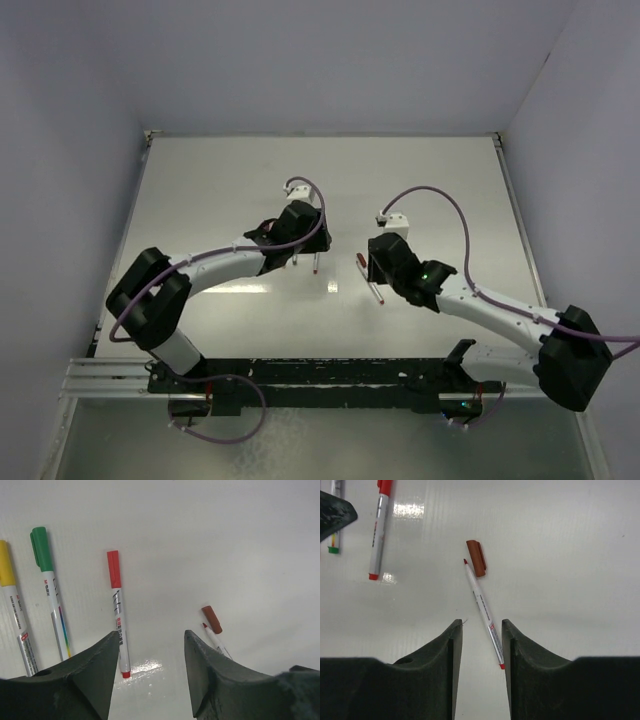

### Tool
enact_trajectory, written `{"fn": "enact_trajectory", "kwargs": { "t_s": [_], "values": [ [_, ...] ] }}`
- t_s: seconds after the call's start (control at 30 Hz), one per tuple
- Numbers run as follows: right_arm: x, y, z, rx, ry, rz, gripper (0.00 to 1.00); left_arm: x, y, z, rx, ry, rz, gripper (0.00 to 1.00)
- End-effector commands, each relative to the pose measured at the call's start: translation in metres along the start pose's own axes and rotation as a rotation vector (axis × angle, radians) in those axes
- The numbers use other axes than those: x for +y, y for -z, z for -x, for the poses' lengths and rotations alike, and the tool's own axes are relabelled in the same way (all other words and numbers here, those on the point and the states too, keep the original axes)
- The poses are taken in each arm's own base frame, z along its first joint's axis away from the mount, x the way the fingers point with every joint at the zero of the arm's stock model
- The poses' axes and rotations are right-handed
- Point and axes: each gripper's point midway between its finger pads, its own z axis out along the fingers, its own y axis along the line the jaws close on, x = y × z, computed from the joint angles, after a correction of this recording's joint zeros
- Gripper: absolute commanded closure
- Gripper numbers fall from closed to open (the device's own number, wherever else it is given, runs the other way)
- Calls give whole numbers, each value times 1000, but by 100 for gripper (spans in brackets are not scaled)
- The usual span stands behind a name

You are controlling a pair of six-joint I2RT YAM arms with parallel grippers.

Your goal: Insert the pens into the pen caps

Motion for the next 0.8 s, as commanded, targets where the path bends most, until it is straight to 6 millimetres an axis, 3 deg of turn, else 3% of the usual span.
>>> {"fn": "enact_trajectory", "kwargs": {
  "t_s": [0.0,0.2,0.47,0.77],
  "values": [
    [14,-5,-2,79,74,32,60,-19,22,10,-45,-3,-91,43],
    [19,-15,-2,81,80,27,59,-18,41,-16,-49,-20,-85,43],
    [16,-45,16,80,37,15,62,-7,63,-56,-46,-9,-106,44],
    [27,-77,25,120,81,65,64,-27,79,-79,-28,-96,-149,45]
  ]
}}
